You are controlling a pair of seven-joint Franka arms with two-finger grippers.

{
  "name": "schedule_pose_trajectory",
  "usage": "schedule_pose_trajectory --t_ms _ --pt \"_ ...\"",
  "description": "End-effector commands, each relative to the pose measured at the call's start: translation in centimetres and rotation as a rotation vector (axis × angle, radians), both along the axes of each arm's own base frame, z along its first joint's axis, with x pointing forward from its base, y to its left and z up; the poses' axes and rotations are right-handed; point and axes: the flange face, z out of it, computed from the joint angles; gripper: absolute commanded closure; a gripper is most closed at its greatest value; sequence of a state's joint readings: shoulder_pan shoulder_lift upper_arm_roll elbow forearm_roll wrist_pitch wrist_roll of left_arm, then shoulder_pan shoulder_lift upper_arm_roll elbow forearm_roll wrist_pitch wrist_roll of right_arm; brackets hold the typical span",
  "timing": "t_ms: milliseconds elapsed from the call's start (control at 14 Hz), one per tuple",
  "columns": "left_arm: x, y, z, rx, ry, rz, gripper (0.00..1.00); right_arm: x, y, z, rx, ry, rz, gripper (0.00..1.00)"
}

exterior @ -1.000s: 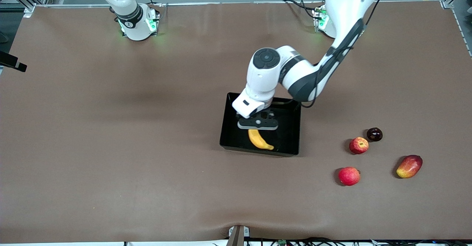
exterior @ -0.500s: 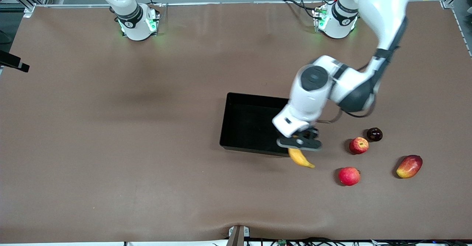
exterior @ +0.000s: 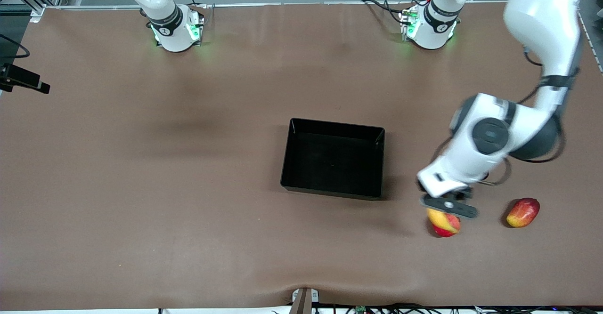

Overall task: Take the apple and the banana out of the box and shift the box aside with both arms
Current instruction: 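Lift the banana out and lower it beside the apple, then release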

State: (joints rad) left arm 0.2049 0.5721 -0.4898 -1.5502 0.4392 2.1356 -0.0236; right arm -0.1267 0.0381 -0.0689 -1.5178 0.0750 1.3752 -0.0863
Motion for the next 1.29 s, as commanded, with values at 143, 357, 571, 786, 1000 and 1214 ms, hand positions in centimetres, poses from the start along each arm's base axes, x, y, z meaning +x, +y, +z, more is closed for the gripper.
schedule_pose_trajectory --t_ms 143,357,571,786,1000,1214 --pt "2.2 11.1 -3.8 -0.015 0.043 -0.168 1.00 1.4 3.8 -3.3 0.045 0.073 0.070 0.00" --pt "3.1 14.2 -7.3 -0.049 0.007 -0.199 1.00 2.8 7.4 -5.3 0.160 0.082 0.098 0.00" --pt "3.9 17.0 -10.2 -0.046 -0.021 -0.222 1.00 4.9 11.6 -8.4 0.181 0.083 0.117 0.00" --pt "4.1 17.2 -13.0 -0.076 -0.039 -0.200 1.00 6.8 19.2 -11.1 0.169 0.066 0.027 0.00" --pt "3.7 17.5 -15.2 -0.090 -0.018 -0.165 1.00 7.9 28.1 -14.8 0.130 0.022 -0.057 0.00" --pt "3.7 17.6 -15.5 -0.090 -0.015 -0.160 0.56 7.5 36.1 -19.1 0.085 0.005 -0.145 0.00"
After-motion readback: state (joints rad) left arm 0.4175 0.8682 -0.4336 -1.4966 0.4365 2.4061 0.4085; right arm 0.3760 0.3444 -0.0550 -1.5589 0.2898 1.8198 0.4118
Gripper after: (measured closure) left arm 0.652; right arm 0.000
